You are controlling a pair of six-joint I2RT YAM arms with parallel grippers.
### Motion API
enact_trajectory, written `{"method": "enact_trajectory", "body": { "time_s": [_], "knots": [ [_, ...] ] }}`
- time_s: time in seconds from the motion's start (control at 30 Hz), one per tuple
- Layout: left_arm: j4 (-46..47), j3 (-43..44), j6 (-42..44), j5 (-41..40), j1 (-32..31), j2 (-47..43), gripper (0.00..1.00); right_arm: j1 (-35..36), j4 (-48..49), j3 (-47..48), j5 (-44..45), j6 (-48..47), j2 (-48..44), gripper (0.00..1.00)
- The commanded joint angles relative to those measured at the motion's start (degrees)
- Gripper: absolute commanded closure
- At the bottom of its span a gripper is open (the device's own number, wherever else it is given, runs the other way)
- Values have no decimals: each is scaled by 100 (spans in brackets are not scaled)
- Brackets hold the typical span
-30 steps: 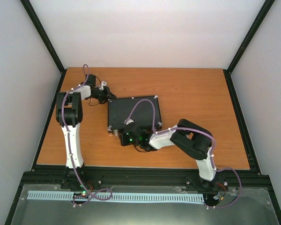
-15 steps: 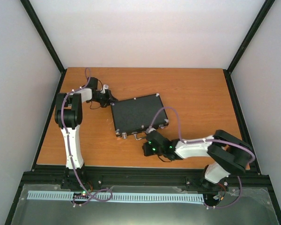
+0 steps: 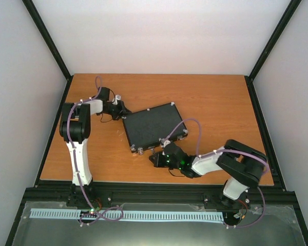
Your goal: Pack up texas hold em set
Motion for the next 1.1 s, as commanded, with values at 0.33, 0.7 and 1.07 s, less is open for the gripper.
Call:
{"method": "enact_trajectory", "body": {
  "time_s": [0.33,0.7,1.07],
  "knots": [
    [-783,-334,47,-691,-228,423,99,100,1952,659,-209,1226,1600,97],
    [-949,-112,199,-686,-222,709,99,151,2106,403,80,873,1278,97],
    [-946,-161,207,-644,-223,798,99,148,2029,783,551,979,1716,97]
  ]
}}
